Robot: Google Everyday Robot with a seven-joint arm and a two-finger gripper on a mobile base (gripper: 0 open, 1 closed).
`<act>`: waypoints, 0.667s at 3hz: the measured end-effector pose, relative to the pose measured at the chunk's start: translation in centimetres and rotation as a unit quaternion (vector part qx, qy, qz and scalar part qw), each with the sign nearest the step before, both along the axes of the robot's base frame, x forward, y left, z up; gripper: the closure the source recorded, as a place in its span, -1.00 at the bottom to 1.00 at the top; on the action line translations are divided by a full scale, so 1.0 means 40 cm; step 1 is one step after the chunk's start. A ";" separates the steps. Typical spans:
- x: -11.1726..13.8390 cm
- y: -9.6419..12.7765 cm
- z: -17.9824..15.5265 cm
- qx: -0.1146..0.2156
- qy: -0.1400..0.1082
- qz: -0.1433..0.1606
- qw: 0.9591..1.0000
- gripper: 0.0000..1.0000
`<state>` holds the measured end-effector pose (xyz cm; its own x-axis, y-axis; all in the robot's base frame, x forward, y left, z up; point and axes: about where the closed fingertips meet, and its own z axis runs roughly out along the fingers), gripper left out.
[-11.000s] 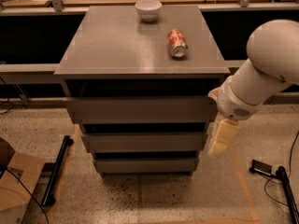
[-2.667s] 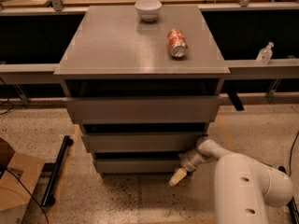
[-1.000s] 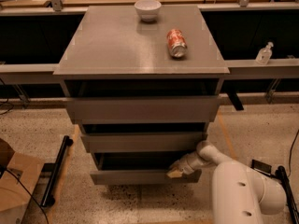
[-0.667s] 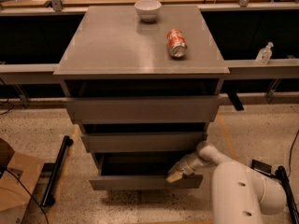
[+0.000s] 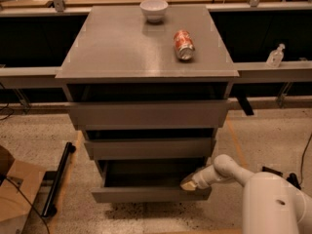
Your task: Open bottom drawer
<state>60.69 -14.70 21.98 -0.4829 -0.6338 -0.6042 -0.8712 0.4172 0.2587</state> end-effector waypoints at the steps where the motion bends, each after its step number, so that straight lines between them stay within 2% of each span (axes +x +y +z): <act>1: -0.057 -0.001 0.005 0.002 0.007 -0.007 1.000 1.00; 2: -0.176 -0.030 0.036 0.004 0.016 -0.039 0.999 0.66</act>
Offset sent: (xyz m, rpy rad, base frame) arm -0.1853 -0.0064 0.0143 0.0329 0.1389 -0.1088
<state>53.65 -15.91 23.42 -0.5497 -0.5885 -0.5929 -0.8274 0.4813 0.2894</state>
